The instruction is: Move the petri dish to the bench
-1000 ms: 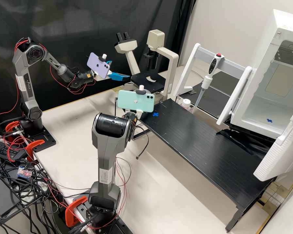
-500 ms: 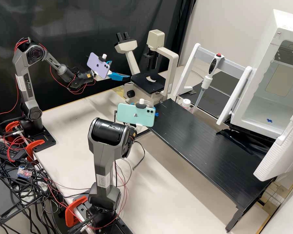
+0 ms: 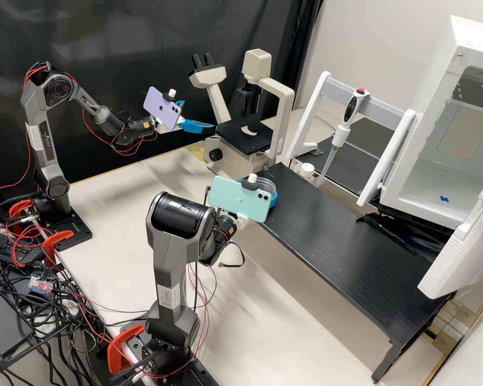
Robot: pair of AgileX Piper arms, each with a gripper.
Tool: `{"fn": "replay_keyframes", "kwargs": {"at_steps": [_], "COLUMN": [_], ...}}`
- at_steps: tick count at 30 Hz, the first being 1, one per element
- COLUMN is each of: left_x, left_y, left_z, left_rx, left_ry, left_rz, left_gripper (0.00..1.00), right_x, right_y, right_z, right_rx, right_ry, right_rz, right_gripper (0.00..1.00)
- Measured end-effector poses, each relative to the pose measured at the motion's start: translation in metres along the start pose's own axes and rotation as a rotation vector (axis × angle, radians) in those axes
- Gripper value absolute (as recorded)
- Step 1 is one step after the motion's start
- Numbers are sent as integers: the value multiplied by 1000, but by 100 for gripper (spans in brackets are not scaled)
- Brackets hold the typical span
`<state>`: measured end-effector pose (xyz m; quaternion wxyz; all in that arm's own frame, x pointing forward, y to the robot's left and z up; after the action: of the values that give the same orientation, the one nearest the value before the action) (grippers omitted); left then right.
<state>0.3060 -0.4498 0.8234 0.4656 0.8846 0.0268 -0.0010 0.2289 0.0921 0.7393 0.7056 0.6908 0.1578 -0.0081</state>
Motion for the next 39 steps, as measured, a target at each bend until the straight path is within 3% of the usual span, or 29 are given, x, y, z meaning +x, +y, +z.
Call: {"fn": "replay_keyframes", "kwargs": {"at_steps": [4,5,25,31,34,39], "left_x": [0,0,0,0,0,0], "left_y": [0,0,0,0,0,0], "left_z": [0,0,0,0,0,0], "left_rx": [0,0,0,0,0,0], "left_ry": [0,0,0,0,0,0], "left_rz": [0,0,0,0,0,0], "left_gripper": [100,100,100,100,100,100], "right_x": [7,9,10,-17,-43,-65], "right_y": [3,3,4,24,45,64], "right_z": [3,3,2,-9,-19,-25], "right_rx": [4,5,-4,-13,10,39], "right_ry": [-14,-15,-1,111,216,276], "right_rz": [16,18,29,115,202,332], "right_gripper": [0,100,100,100,100,100]}}
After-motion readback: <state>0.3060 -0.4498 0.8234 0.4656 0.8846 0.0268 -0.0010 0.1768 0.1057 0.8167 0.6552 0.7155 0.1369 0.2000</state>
